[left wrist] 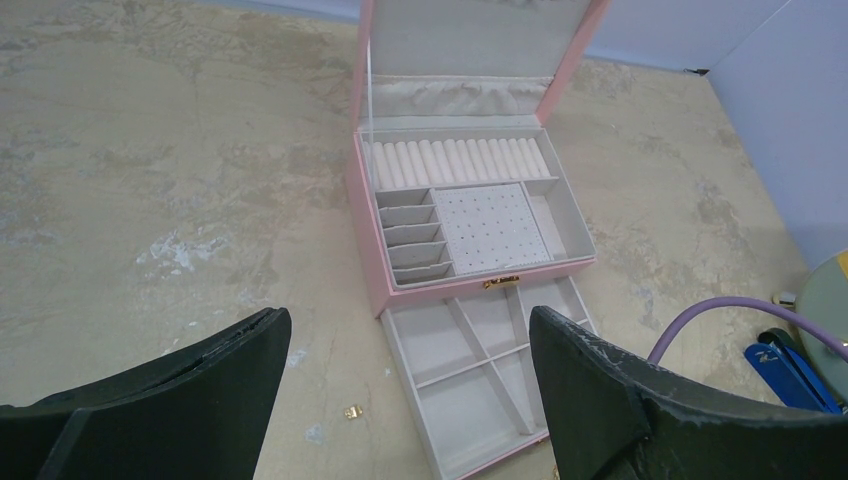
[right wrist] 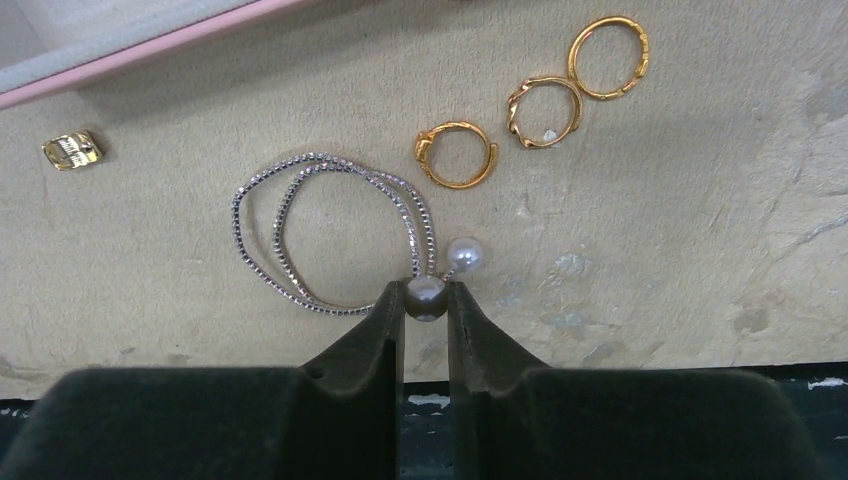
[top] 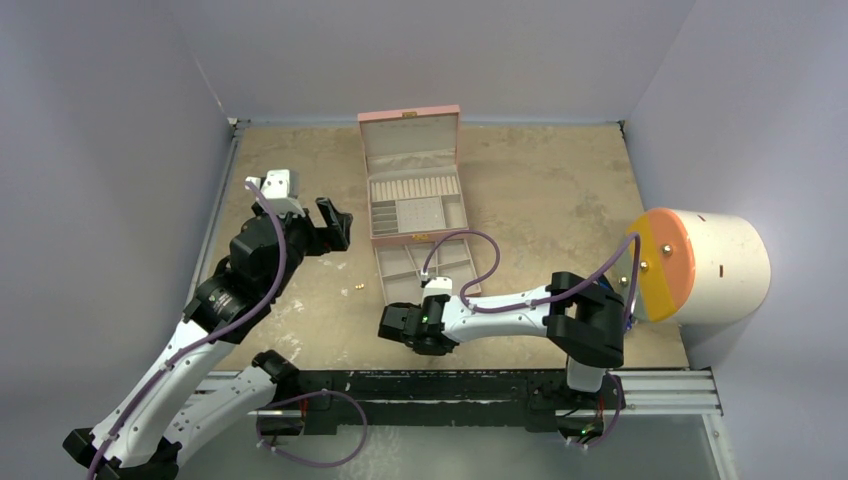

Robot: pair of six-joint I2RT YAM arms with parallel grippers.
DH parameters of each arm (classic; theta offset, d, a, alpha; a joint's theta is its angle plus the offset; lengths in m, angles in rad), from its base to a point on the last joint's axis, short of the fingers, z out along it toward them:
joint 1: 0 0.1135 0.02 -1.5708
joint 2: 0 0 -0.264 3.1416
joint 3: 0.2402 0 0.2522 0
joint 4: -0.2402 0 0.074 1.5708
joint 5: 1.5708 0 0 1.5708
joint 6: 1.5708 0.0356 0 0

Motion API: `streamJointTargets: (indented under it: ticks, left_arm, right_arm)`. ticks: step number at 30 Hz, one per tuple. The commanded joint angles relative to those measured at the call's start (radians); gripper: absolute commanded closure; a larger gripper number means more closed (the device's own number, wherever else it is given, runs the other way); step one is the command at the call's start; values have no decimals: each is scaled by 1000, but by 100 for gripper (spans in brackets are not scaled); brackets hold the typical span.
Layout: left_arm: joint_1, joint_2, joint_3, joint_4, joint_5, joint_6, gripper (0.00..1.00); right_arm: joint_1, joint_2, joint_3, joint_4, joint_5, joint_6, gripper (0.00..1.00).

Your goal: Organize the mixed jewelry

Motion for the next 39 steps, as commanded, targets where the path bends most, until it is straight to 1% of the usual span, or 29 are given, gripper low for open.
streamJointTargets:
  ticks: [1,2,3,4,9,14,17,22,28,31,35,39]
  left_arm:
    - [-4,-1,13,51,-2,7,11]
    - [-4,0,15,50,-3,7,11]
    - [-4,2,14,50,-4,7,11]
    - [-4,2,14,50,-6,7,11]
    - [-3,6,14,46,-13,7,11]
    - [-3,4,14,42,-29,9,11]
    - [-3,4,15,42,-38,9,11]
    - [-4,8,16,39,-44,10,11]
    - [-4,14,16,37,-48,12,12]
    - [-3,17,16,34,-55,13,12]
    - [-3,22,21,18,-97,17,12]
    - [-4,18,21,14,-127,16,12]
  right_arm:
    - [5,-12,-10,-19,32,24,88]
    - [5,-17,-12,-21,35,27,94]
    - [5,-24,-16,-21,35,28,99]
    - [5,-31,-19,-24,37,29,100]
    - [5,-102,-15,-59,109,10,100]
    - [5,-212,-40,-61,109,-37,100]
    - [5,-265,-36,-63,77,-98,100]
    - [-2,-303,37,-114,126,-234,100]
    - [-92,-276,144,-73,82,-518,100]
    - [-143,-246,181,-44,60,-609,100]
    - [-211,-201,198,26,-12,-691,100]
    - [-242,-148,226,77,-59,-711,100]
